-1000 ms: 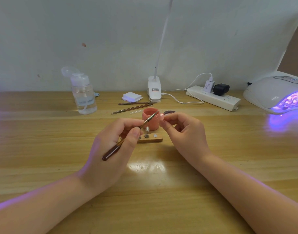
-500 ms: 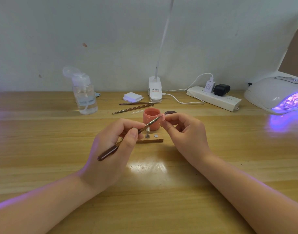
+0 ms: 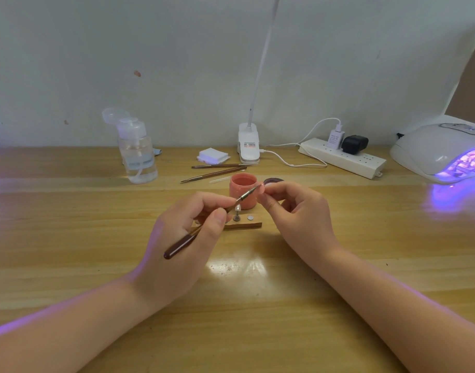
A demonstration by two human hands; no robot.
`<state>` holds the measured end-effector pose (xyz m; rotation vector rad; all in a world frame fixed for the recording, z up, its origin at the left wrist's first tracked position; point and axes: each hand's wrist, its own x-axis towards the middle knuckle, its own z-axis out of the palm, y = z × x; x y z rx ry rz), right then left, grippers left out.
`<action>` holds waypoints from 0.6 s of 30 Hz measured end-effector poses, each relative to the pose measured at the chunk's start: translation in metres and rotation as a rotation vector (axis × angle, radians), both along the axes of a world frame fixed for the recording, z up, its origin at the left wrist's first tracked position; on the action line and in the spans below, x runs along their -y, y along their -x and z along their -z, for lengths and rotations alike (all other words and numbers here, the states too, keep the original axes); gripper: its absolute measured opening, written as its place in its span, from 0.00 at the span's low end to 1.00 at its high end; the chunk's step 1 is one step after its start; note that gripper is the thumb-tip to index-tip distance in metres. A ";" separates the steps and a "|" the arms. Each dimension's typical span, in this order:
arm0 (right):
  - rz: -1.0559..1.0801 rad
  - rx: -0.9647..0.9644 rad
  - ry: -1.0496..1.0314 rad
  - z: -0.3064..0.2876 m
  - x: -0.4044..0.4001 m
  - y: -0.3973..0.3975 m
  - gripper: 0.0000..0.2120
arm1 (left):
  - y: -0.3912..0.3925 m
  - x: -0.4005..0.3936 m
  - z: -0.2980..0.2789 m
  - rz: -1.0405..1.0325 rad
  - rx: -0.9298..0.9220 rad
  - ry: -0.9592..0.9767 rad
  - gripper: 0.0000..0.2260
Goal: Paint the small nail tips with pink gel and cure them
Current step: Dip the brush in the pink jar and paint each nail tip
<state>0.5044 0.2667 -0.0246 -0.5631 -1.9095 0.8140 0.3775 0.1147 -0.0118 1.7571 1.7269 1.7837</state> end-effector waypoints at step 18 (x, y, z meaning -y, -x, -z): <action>0.048 0.033 -0.072 0.002 -0.003 0.000 0.08 | -0.001 0.002 -0.001 -0.006 -0.126 -0.013 0.11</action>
